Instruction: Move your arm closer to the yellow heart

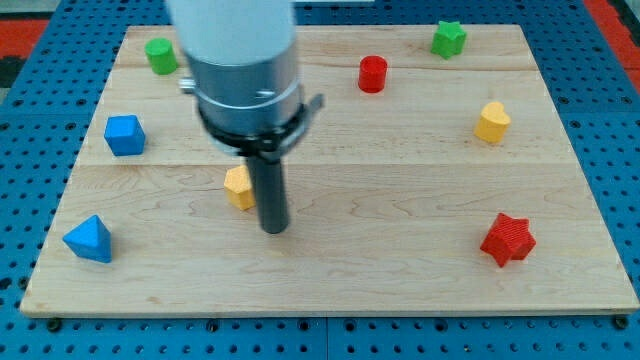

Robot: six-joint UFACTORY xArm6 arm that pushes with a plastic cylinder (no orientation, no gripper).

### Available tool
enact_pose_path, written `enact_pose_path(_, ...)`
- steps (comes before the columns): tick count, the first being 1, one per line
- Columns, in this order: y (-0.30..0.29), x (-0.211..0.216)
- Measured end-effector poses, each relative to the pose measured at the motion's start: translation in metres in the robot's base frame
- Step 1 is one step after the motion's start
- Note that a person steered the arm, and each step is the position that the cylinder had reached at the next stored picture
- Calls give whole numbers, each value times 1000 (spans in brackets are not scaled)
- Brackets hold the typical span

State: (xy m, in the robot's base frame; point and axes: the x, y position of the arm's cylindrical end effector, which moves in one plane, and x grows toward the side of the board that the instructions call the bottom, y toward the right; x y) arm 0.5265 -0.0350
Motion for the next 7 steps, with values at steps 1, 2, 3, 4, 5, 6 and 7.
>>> enact_pose_path(1,13,-28)
enact_pose_path(2,-35,-33)
enact_pose_path(3,-74,-32)
enact_pose_path(4,-17,-37)
enact_pose_path(5,90,-72)
enact_pose_path(6,198,-88)
enact_pose_path(7,260,-99)
